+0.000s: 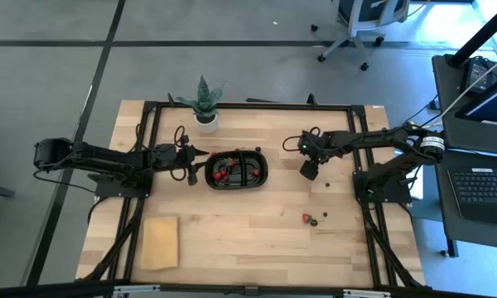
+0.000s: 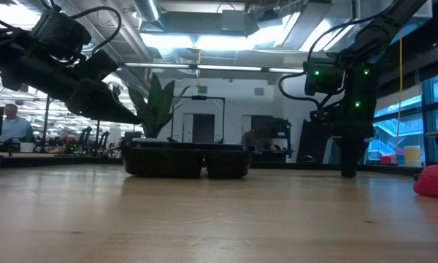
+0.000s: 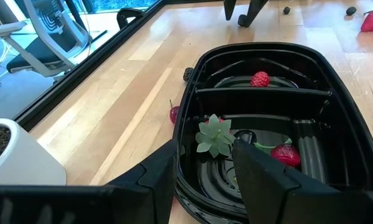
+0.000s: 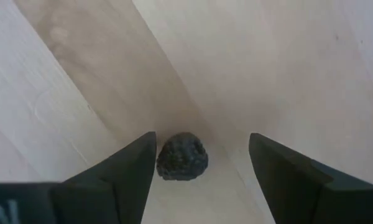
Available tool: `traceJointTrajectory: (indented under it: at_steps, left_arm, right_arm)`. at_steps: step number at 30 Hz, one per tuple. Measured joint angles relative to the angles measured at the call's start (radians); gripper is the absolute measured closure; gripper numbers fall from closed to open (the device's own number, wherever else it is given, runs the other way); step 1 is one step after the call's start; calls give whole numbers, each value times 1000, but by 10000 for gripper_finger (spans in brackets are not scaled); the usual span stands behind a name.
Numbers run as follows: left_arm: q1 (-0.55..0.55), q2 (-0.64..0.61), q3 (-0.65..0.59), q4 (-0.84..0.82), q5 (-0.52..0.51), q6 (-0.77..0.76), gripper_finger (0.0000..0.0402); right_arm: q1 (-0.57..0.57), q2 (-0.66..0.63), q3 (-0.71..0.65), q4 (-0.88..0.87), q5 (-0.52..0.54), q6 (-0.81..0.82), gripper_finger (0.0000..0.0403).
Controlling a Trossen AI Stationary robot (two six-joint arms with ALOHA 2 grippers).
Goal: Pick and placing Produce into tupperware
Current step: Put the right blackberry into the black bin
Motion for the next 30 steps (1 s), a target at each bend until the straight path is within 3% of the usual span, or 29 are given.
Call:
traceJointTrajectory:
  at_steps: [9,20,30]
  left_arm:
    - [0,0,0,0,0,0,255]
    - [0,0,0,0,0,0,255]
    - [0,0,0,0,0,0,255]
  right_arm:
    - [0,57,5,8,-37,0,192]
    - [2,56,13,5,-48,-10,301]
    - [25,61,108,3,-20,-56,303]
